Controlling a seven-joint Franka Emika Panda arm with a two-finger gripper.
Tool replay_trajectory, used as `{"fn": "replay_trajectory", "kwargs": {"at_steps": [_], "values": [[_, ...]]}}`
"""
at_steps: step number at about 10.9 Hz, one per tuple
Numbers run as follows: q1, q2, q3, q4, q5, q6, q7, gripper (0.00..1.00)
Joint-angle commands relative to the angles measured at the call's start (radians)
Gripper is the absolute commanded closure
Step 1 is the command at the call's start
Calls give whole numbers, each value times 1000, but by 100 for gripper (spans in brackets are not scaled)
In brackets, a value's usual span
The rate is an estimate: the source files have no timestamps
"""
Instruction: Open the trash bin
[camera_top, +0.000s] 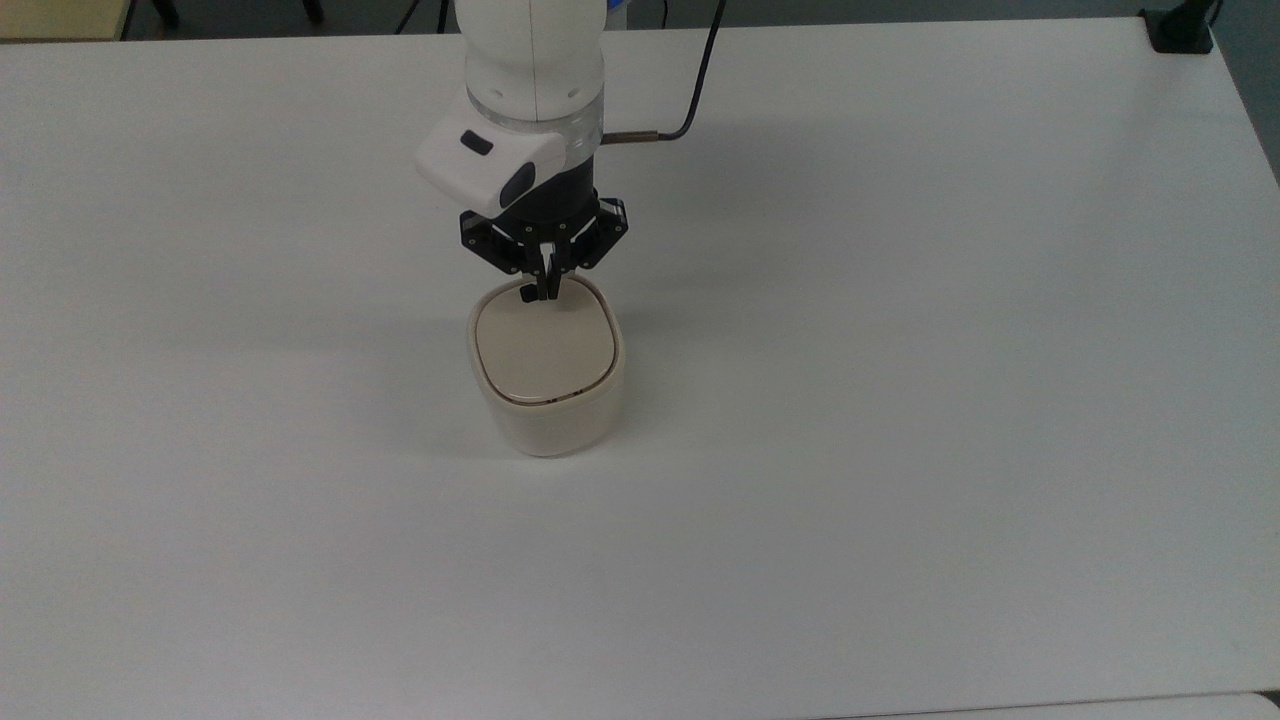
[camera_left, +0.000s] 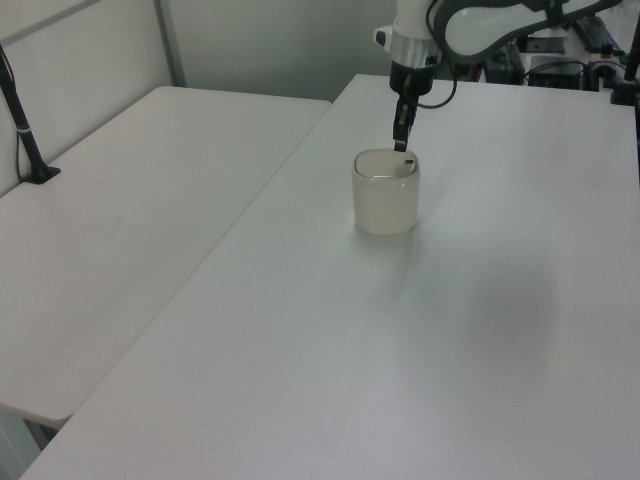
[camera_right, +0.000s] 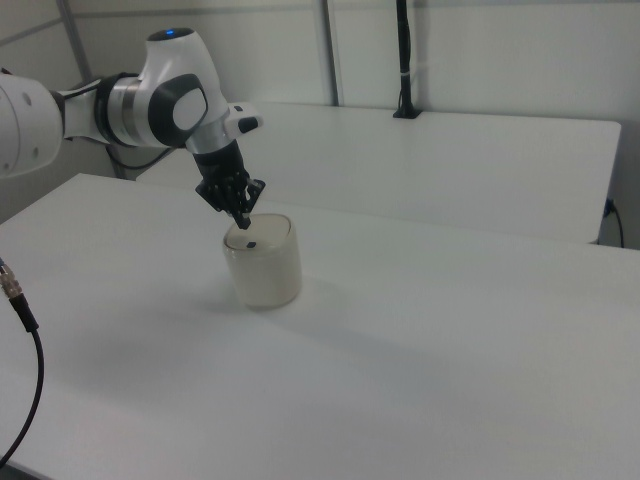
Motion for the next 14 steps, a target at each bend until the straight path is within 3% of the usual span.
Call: {"fn": "replay_trajectory", "kwargs": {"at_steps": [1, 7, 14], "values": [[7, 40, -6, 2, 0, 46, 27, 92], [4, 43, -8, 3, 9, 33, 32, 92], [-37, -228, -22, 2, -12, -351, 41, 85]]}}
